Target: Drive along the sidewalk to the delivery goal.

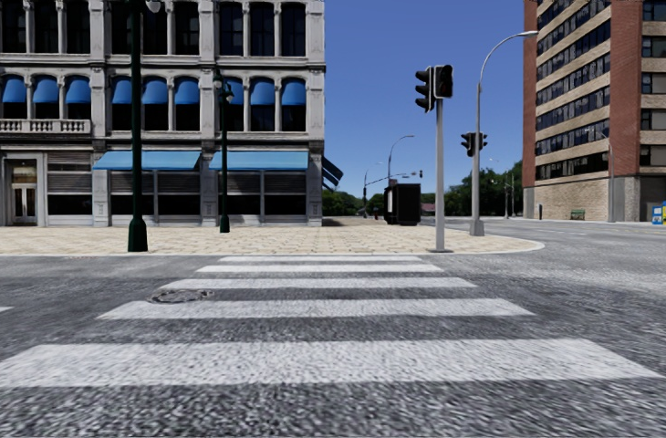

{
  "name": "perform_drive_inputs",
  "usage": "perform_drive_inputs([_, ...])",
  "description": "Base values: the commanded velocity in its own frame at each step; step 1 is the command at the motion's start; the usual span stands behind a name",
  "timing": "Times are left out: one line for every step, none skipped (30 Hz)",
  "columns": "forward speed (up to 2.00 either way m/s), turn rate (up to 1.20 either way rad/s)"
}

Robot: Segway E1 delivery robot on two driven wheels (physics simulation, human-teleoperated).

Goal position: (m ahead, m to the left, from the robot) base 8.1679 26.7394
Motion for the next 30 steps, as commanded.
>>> perform_drive_inputs([1.54, 0.23])
perform_drive_inputs([1.54, 0.23])
perform_drive_inputs([1.54, 0.23])
perform_drive_inputs([1.54, 0.23])
perform_drive_inputs([1.54, 0.23])
perform_drive_inputs([1.54, 0.23])
perform_drive_inputs([1.54, 0.23])
perform_drive_inputs([1.54, 0.23])
perform_drive_inputs([1.54, 0.23])
perform_drive_inputs([1.54, 0.23])
perform_drive_inputs([1.54, 0.23])
perform_drive_inputs([1.54, 0.23])
perform_drive_inputs([1.54, 0.23])
perform_drive_inputs([1.54, 0.23])
perform_drive_inputs([1.54, 0.23])
perform_drive_inputs([1.54, 0.23])
perform_drive_inputs([1.54, 0.23])
perform_drive_inputs([1.54, 0.23])
perform_drive_inputs([2.0, 0.23])
perform_drive_inputs([2.0, 0.23])
perform_drive_inputs([2.0, 0.17])
perform_drive_inputs([2.0, 0.14])
perform_drive_inputs([2.0, 0.13])
perform_drive_inputs([2.0, 0.13])
perform_drive_inputs([2.0, 0.13])
perform_drive_inputs([2.0, 0.13])
perform_drive_inputs([2.0, 0.13])
perform_drive_inputs([2.0, 0.13])
perform_drive_inputs([2.0, 0.13])
perform_drive_inputs([2.0, 0.13])
